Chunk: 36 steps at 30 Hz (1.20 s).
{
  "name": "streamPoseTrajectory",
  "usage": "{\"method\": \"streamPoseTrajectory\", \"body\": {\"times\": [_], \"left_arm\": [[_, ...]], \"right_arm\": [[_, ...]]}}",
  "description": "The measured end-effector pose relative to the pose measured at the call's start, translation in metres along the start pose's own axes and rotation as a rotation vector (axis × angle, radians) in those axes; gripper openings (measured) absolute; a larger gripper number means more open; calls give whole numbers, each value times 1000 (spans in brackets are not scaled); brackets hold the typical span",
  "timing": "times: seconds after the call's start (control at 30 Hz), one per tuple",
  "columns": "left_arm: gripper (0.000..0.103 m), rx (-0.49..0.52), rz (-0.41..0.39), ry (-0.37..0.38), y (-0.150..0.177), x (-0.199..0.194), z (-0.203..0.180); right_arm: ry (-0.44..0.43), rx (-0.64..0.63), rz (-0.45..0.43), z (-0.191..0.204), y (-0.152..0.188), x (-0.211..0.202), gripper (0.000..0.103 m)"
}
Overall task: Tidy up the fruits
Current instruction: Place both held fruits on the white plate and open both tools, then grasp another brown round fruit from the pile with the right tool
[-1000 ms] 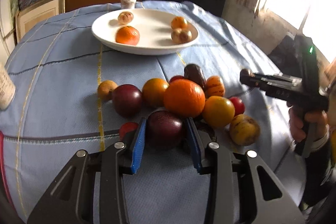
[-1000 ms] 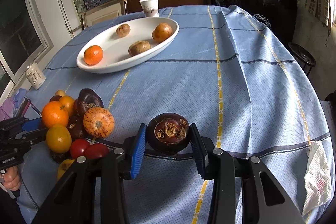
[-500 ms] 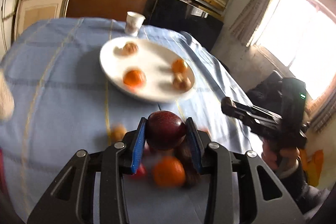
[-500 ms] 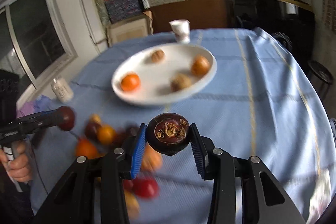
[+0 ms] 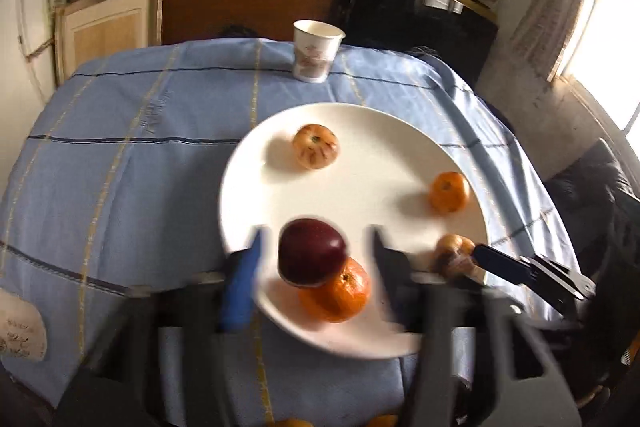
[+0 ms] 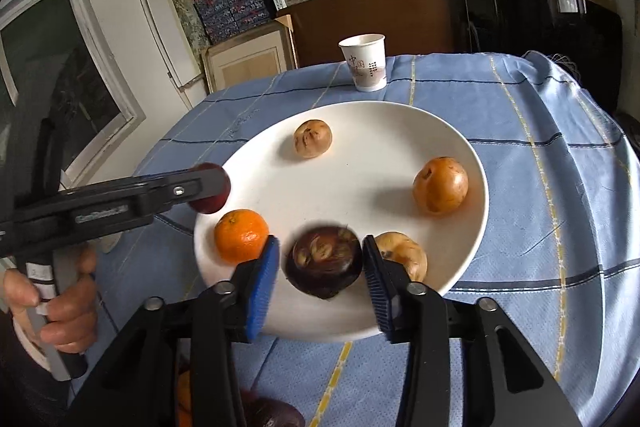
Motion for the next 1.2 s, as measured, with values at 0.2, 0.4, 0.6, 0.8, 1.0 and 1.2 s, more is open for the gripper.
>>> {"method": "streamPoseTrajectory", "body": {"times": [0.2, 0.4, 0.6, 0.8, 1.0, 1.2], "left_arm": [[98, -23, -89, 49, 32, -53, 2], [98, -89, -92, 23, 97, -75, 27], [98, -195, -74, 0, 140, -92, 56], [98, -160, -43, -64, 170, -92, 59], [98, -114, -38, -123, 184, -94, 58], [98, -121, 10, -129, 186, -87, 59]], "right_arm": [[28, -17, -82, -3, 7, -42, 70], [29, -10, -92, 0, 53, -74, 70], [-61, 34, -67, 7, 79, -91, 71], [-49, 14, -42, 15, 113, -110, 71], [3, -23, -14, 28, 148, -123, 71], [-56, -37, 72, 50, 170, -111, 71]]}}
Point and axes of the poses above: each gripper's, at about its wrist camera, not at the fingertips, and x roughly the way its jaws point, z to its left, y to its underside, the point moved 6 cm from there along x, roughly the way its jaws point, and after that the axes turned 8 degrees about -x, right-handed, at the moved point
